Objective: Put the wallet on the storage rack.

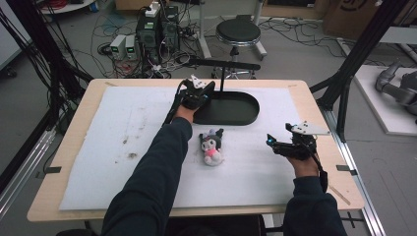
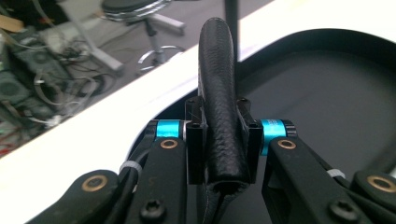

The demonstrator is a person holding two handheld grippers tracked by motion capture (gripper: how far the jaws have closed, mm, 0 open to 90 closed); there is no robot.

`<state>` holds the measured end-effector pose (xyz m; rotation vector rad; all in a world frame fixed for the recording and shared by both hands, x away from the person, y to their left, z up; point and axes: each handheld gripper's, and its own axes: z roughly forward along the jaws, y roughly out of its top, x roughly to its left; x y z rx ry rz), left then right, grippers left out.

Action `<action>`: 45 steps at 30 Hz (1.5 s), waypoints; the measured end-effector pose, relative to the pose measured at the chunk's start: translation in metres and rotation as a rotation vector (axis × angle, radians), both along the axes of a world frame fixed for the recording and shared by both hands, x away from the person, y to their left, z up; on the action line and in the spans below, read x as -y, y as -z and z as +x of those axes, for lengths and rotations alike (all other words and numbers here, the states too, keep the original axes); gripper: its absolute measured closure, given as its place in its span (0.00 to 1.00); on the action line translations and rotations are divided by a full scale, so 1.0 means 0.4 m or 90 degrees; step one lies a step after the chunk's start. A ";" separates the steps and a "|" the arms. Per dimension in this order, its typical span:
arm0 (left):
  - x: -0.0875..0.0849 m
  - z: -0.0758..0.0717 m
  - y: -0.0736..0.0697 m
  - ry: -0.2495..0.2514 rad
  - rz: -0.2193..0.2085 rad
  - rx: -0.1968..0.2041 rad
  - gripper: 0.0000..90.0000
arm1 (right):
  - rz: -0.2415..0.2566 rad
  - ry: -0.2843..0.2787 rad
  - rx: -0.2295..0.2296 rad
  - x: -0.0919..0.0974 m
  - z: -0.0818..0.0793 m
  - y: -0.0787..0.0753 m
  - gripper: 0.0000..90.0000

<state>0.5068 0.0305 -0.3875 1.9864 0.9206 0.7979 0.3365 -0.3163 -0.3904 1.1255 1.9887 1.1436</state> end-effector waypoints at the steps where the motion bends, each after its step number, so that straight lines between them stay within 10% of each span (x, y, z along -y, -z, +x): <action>1: 0.000 0.001 0.000 -0.004 0.007 0.006 0.86 | 0.000 0.001 0.001 0.002 0.001 0.000 0.20; 7: -0.014 0.016 0.004 -0.028 0.005 0.013 0.86 | 0.000 0.002 -0.002 0.004 0.002 0.002 0.20; 11: -0.024 0.031 0.022 0.010 -0.120 -0.076 0.68 | -0.002 0.001 -0.004 0.003 0.003 0.003 0.20; 23: 0.004 0.019 0.044 0.093 -0.197 -0.152 0.48 | -0.003 -0.001 -0.005 0.001 0.000 0.003 0.20; 38: -0.082 -0.044 -0.006 0.090 -0.268 -0.108 0.48 | -0.004 -0.007 -0.007 -0.004 0.000 0.005 0.20; 45: -0.148 -0.123 -0.040 0.079 -0.297 -0.060 0.23 | -0.008 -0.015 -0.012 -0.007 0.003 0.009 0.20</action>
